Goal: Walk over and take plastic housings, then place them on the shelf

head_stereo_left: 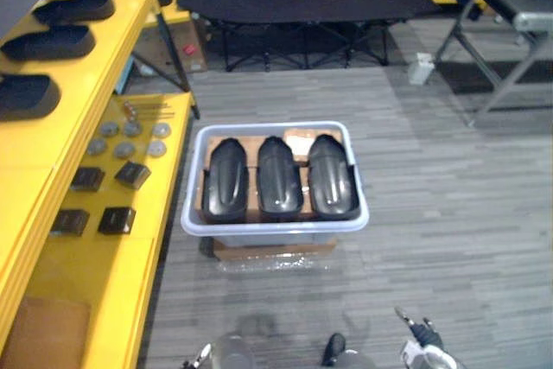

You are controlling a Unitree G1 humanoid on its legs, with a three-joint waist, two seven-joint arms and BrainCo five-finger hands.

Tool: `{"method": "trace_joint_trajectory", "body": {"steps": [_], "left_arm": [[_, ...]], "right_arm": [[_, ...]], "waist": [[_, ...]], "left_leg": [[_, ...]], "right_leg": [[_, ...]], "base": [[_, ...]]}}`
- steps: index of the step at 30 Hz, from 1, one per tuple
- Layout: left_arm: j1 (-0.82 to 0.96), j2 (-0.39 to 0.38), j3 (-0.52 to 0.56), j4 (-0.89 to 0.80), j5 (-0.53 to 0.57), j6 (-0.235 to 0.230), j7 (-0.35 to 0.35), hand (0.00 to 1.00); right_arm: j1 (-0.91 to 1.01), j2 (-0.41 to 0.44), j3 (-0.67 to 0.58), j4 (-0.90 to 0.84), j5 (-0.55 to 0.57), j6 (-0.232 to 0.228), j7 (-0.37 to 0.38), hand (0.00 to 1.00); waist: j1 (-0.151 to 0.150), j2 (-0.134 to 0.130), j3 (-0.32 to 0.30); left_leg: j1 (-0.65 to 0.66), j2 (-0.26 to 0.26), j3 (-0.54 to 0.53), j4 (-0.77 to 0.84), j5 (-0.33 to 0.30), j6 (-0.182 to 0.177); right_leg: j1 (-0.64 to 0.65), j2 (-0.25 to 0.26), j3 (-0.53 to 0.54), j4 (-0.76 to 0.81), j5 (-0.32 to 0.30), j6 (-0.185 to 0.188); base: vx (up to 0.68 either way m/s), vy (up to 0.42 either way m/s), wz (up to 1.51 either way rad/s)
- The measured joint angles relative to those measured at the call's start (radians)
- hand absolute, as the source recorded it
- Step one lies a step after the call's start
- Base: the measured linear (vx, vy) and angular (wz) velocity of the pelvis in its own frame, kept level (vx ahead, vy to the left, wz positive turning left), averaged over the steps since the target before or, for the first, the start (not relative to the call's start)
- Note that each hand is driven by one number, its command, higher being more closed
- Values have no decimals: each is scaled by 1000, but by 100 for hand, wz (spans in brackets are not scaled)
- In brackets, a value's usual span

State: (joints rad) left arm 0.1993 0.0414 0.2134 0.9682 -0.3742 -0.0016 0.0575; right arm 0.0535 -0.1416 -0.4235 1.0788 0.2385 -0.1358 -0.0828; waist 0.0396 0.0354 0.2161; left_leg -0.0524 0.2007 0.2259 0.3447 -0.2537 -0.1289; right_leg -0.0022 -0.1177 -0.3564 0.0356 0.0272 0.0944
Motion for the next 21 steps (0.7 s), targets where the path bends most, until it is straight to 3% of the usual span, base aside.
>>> {"method": "trace_joint_trajectory", "body": {"steps": [2, 6, 8, 11, 13, 15, 18, 21], "left_arm": [[-13, 4, -2, 4, 29, 0, -8, 0], [-14, 63, -57, 7, 80, 6, -31, 0], [-24, 78, -81, 7, 85, 9, -32, 0], [-43, 83, -111, -7, 108, 4, -25, 0], [-38, 98, -119, -7, 106, 2, -16, 0], [-8, 100, -114, -6, 96, -10, -13, 0], [28, 109, -103, -5, 96, -21, -16, 0], [41, 108, -91, -4, 96, -38, -16, 0]], "right_arm": [[29, 12, -4, -1, -25, -15, 1, 0], [67, 62, 166, -96, -81, -109, 16, 0], [71, 78, 260, -234, -100, -148, 4, 0], [30, 85, 315, -450, -105, -209, -78, 0], [16, 91, 320, -589, -107, -257, -144, 0], [-19, 93, 306, -730, -132, -304, -224, 0], [-74, 69, 227, -785, -134, -320, -305, 0], [-78, 10, 125, -816, -132, -315, -381, 0]], "waist": [[4, -5, -3], [1, -63, -28], [0, -68, -28], [2, -58, -21], [4, -64, -21], [7, -80, -22], [12, -92, -26], [1, -77, -19]], "left_leg": [[36, -14, 8, -48, 6, 2], [52, -43, 32, -53, 1, 12], [33, -40, 34, -15, -22, 24], [-37, -19, 28, 86, -70, 42], [-51, -21, 26, 120, -85, 48], [-52, -29, 29, 123, -88, 52], [-53, -30, 20, 125, -90, 55], [-49, -33, -65, 122, -83, 52]], "right_leg": [[9, -7, 6, -7, 16, 7], [22, -22, 27, -42, 46, 17], [5, -27, 30, -14, 43, 14], [-80, -44, 32, 108, 17, 6], [-78, -51, 31, 97, 21, 11], [-43, -53, 31, 10, 75, 20], [-43, -44, 66, 20, 83, 24], [11, -34, 83, 20, 74, 25]], "base": [[7, 44, -1], [12, 82, -14], [-47, 65, -15], [-115, 86, -6], [-93, 95, 0], [-72, 87, -4], [-40, 22, 5], [20, -19, 68]]}}
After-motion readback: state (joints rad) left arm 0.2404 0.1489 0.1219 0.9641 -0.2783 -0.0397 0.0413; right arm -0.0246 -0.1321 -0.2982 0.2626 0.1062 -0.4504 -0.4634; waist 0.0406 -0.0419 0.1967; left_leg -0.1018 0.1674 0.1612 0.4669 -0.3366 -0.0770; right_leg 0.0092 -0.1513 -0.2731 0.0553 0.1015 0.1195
